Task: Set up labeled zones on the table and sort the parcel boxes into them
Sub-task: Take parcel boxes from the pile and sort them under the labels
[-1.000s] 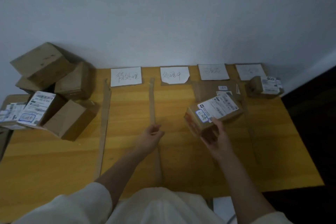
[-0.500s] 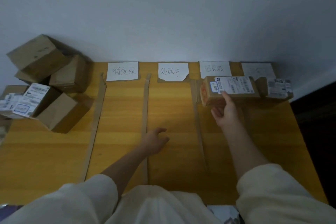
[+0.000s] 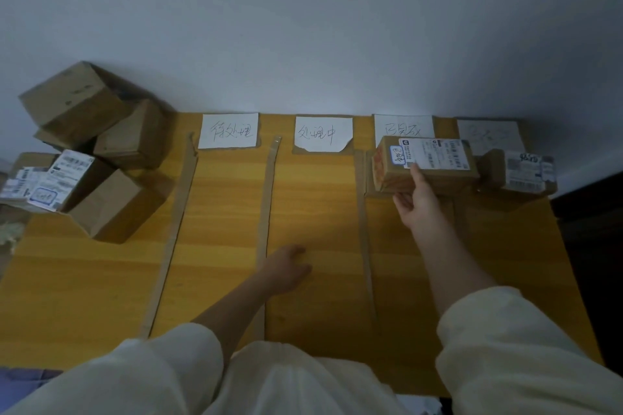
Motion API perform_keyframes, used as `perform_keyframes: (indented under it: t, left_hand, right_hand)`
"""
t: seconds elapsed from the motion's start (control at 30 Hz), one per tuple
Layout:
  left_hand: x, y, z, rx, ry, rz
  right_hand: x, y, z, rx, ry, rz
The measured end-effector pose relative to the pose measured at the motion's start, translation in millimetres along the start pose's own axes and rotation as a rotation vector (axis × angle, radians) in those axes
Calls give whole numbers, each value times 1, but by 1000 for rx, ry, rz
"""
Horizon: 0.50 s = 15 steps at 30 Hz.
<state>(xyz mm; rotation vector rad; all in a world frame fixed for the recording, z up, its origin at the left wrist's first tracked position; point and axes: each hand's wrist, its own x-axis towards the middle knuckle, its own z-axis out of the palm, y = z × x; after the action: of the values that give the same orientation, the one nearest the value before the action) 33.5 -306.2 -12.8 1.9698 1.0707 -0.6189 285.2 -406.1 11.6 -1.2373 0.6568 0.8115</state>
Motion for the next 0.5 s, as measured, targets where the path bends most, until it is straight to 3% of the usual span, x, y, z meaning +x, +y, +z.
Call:
perform_keyframes:
  t: [0.3,0.5]
  left_hand:
    - [-1,-2,1,-14,-16,27]
    - [-5,-10,3,-93,11,44]
  right_hand:
    - [-9,5,-2,-25,-30,-1]
    - [-33,33,-2,-277,-107,57]
